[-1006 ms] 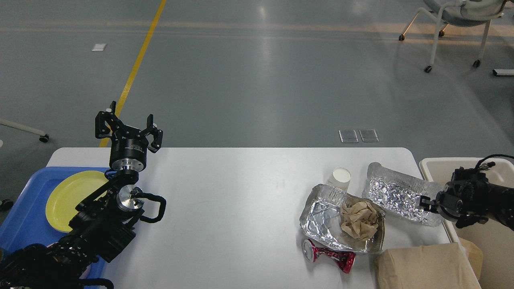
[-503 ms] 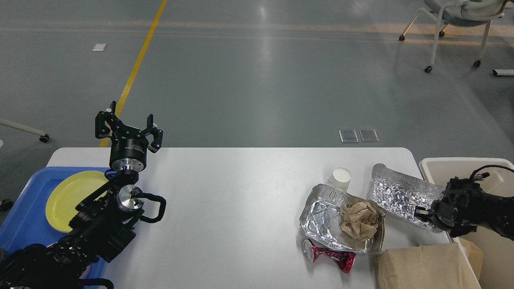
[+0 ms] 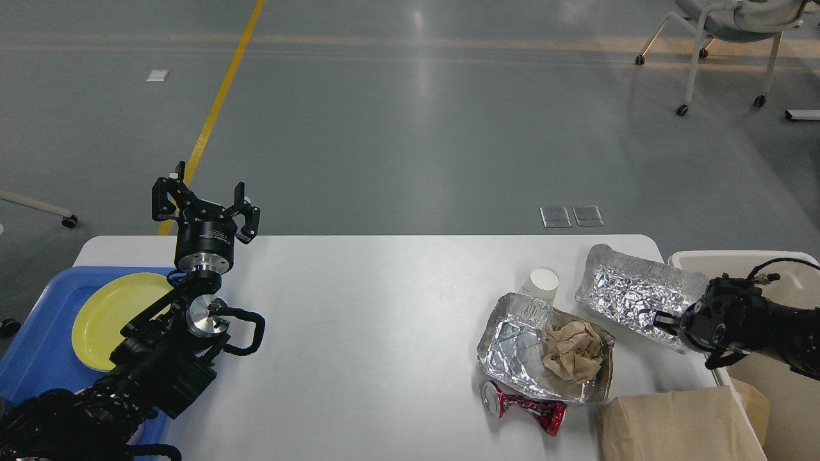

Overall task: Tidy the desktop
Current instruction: 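Grasp the crumpled foil wrapper edge with the right gripper, then lift the foil wrapper and drop it into the white bin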

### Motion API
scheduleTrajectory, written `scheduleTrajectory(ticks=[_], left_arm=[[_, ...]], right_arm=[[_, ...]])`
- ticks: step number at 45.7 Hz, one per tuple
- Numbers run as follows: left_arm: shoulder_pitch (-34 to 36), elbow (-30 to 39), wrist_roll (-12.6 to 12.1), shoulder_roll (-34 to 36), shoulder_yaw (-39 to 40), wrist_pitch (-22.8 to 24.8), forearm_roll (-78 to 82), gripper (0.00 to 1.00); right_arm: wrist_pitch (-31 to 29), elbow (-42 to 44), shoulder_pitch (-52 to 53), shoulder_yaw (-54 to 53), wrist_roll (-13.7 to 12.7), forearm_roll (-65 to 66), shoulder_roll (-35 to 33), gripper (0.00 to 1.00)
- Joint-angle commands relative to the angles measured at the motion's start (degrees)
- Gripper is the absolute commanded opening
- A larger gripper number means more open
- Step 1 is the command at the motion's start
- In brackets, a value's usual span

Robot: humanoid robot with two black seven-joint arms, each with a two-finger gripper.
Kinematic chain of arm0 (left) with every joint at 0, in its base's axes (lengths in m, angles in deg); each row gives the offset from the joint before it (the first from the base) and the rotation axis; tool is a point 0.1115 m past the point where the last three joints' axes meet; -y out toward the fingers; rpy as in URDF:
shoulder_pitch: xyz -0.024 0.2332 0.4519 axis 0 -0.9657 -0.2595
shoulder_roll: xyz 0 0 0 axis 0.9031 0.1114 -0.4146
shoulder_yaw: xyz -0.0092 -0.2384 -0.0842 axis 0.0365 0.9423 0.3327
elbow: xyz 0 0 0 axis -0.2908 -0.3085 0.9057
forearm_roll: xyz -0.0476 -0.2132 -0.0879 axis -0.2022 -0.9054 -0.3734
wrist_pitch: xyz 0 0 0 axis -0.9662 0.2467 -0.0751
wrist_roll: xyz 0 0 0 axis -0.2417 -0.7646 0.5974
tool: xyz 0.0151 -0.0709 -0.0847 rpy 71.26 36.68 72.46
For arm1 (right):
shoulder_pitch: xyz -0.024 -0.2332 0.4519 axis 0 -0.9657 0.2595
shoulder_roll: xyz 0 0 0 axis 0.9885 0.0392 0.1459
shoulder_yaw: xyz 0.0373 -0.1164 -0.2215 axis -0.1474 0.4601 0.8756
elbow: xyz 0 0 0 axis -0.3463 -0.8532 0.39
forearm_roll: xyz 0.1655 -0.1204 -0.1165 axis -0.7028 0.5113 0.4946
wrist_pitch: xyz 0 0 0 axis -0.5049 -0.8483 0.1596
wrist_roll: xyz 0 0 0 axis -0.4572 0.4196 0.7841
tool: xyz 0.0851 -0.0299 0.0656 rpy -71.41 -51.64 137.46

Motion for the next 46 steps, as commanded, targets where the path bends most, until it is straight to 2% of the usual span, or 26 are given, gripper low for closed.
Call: scheduleTrajectory(ticks=[1,12,22,30,41,46], left_arm=[[0.0,0.0,0.0,0.0,0.0,0.0,0.0,1.0],[0.0,0.0,0.0,0.0,0.0,0.0,0.0,1.0],[0.0,0.0,0.0,0.0,0.0,0.0,0.0,1.0],[0.0,0.0,0.0,0.0,0.0,0.0,0.0,1.0],[0.0,0.0,0.0,0.0,0.0,0.0,0.0,1.0],[0.0,0.0,0.0,0.0,0.0,0.0,0.0,1.0]], right_arm=[[-1.2,-2.9,4.1,0.6,-0.1,0.0,-1.8,0.0],[-12.0,-14.1,18.3,0.9,-0.1,0.0,-8.2,0.0],[-19.4,-17.7,29.5,0.5,-0.5,0.0,-10.4,0.0],[-28.0,-21.4,39.4,-0.6,-0.6,-0.1,-11.7,0.0],[-38.9,-34.3,55.7,-4.1,-0.6,-0.4,-14.7,0.0],[-41.9,-39.9,63.7,-4.2,-0.6,-6.3,-15.4,0.0]])
